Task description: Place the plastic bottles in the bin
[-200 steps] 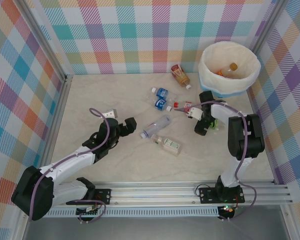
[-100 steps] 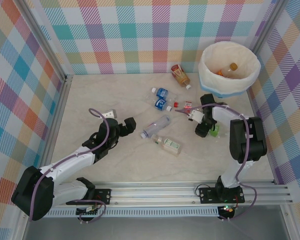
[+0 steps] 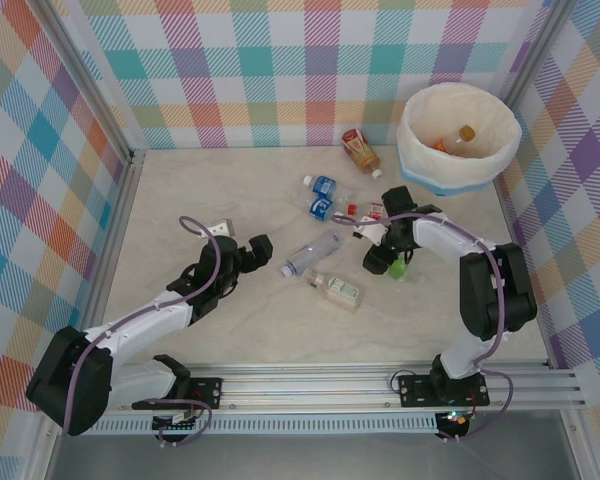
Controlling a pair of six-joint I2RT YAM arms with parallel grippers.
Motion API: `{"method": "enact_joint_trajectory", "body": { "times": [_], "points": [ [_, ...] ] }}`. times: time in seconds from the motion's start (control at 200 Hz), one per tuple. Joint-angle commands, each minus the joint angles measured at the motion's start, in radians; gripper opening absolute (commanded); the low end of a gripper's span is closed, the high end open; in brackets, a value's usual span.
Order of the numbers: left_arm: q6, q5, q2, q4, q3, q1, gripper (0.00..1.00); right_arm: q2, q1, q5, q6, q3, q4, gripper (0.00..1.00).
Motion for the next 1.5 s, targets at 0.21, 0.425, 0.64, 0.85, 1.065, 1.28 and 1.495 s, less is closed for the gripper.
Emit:
{"method": "enact_joint_trajectory", "body": {
  "times": [0.21,0.425,0.64,0.85,1.065,1.28,1.495],
  "points": [
    [0.0,0.013,0.019,0.028,0.0,0.016,1.0,-0.061,-0.044,0.081,-0.068,0.037,-0.134,0.95],
    [-0.008,0.027,0.024,0.031,0.007,0.018,1.0,0.0,-0.043,0.095,-0.041,0.006,-0.103,0.96],
    [-0.021,0.021,0.005,0.011,-0.002,0.019,1.0,0.058,-0.025,0.137,0.106,-0.032,-0.054,0.91],
    [-0.025,0.067,0.025,-0.031,0.038,0.019,1.0,0.046,-0.024,0.126,0.158,-0.047,-0.006,0.72],
    [0.013,0.162,0.105,-0.071,0.118,0.019,1.0,-0.072,-0.023,-0.04,0.168,-0.037,0.02,0.52],
    [0.036,0.224,0.184,-0.087,0.182,0.019,1.0,-0.239,-0.025,-0.132,0.263,-0.049,0.16,0.5],
    [0.032,0.258,0.227,-0.083,0.209,0.019,1.0,-0.426,-0.028,-0.183,0.448,-0.088,0.45,0.49]
  ]
}}
